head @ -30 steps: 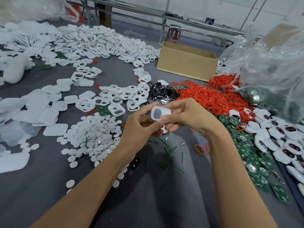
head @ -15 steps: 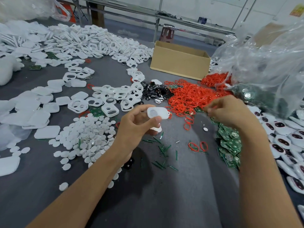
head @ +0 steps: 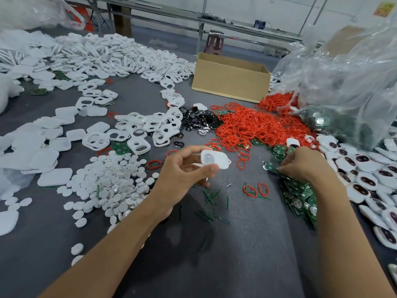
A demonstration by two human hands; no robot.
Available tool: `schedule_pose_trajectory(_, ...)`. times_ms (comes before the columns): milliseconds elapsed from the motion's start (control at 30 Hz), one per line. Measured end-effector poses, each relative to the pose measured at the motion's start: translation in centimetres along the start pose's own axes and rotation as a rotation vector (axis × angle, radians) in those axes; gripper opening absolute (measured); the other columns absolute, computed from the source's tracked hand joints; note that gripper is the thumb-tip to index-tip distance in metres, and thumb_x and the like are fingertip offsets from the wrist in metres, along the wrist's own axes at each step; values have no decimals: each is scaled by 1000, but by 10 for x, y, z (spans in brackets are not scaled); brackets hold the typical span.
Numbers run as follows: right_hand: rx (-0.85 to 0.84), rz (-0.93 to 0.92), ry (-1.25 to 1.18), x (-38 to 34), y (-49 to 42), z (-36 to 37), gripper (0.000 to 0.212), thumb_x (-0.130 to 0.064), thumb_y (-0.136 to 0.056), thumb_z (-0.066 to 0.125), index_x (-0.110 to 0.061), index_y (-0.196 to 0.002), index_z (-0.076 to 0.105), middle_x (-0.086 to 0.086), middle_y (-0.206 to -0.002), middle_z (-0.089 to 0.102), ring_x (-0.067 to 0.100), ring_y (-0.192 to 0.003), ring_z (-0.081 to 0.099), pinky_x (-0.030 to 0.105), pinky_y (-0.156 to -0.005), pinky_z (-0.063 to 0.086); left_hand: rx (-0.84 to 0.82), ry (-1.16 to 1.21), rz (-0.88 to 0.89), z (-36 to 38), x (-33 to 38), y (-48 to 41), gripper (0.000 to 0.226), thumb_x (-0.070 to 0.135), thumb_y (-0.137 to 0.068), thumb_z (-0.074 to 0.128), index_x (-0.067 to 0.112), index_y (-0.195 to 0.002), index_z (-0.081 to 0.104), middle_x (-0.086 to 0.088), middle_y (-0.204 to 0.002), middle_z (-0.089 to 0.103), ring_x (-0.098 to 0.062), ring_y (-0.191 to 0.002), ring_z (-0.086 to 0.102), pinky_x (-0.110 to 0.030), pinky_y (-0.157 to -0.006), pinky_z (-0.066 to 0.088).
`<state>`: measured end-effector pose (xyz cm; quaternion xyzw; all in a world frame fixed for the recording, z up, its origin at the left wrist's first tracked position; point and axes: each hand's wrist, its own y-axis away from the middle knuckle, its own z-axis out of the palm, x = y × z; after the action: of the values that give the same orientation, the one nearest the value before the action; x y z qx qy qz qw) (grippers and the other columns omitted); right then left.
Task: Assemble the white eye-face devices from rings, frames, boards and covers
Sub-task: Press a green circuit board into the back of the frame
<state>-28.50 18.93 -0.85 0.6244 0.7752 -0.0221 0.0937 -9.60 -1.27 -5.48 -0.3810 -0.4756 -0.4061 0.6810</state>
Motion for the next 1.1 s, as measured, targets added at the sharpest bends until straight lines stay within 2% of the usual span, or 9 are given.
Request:
schedule_pose_trajectory(100,88,-103,-88,-2,-2,3,26,-8,-86,62,-16,-110,68,13,-110,67,31,-100,61,33,-83,48,11,0,-3,-1,0,0,41,16,-70,76,7,-109,67,-11,-94,73,-19,-73,66,-29,-62,58)
schedule_pose_trajectory(200,38,-204,-135,-4,-1,10,33,-5,-88,60,-13,-120,66,10,-115,68,28,-107,61,31,-89,45,18,3,-7,-3,-1,1,42,19,-68,77,9,-108,67,-8,-90,72,-17,-71,65,-29,-63,58)
schedule_pose_trajectory(333,32,-193,-107,-5,-1,19,29,-6,-83,67,-10,-111,70,12,-110,70,29,-103,62,33,-88,48,22,-1,-12,-3,-2,1,42,19,-69,77,9,-109,67,-8,-91,72,-17,-71,66,-29,-64,58)
schedule_pose_trajectory(533,98,-190,-214,-6,2,11,9,-5,-75,75,-10,-79,69,4,-73,63,23,-76,60,28,-62,43,25,-8,-14,-2,-1,0,43,17,-69,76,7,-110,67,-9,-91,72,-17,-70,67,-30,-64,59)
schedule_pose_trajectory(667,158,-408,-601,-37,25,-7,16,-5,-74,79,-14,-78,67,4,-77,65,20,-69,64,28,-63,51,35,-4,-16,-3,-1,0,41,17,-70,77,8,-109,67,-10,-91,72,-17,-70,67,-29,-64,59)
schedule_pose_trajectory(733,161,-573,-748,-64,45,-15,20,-6,-73,80,-20,-74,66,-1,-76,66,18,-59,66,25,-55,52,49,4,-14,-2,-1,0,41,18,-69,77,8,-108,68,-9,-89,73,-17,-70,68,-28,-63,59)
schedule_pose_trajectory(833,217,-777,-606,-96,67,-15,14,-11,-73,79,-22,-74,70,-11,-73,66,4,-51,58,14,-52,43,90,31,-1,-2,-2,-2,41,20,-68,78,9,-107,67,-9,-88,74,-18,-68,69,-26,-61,57)
schedule_pose_trajectory(967,284,-854,-414,-109,75,-3,13,-12,-75,71,-23,-79,74,-5,-82,69,16,-72,64,38,-67,52,141,51,25,-4,-3,-3,44,24,-65,80,10,-106,67,-9,-84,75,-19,-68,69,-25,-58,55)
schedule_pose_trajectory(1100,359,-932,-414,-112,76,9,13,-10,-77,70,-19,-83,77,-3,-86,71,20,-80,65,41,-64,51,168,71,35,-6,-3,-5,41,23,-65,80,9,-102,68,-11,-81,74,-20,-67,69,-25,-58,55)
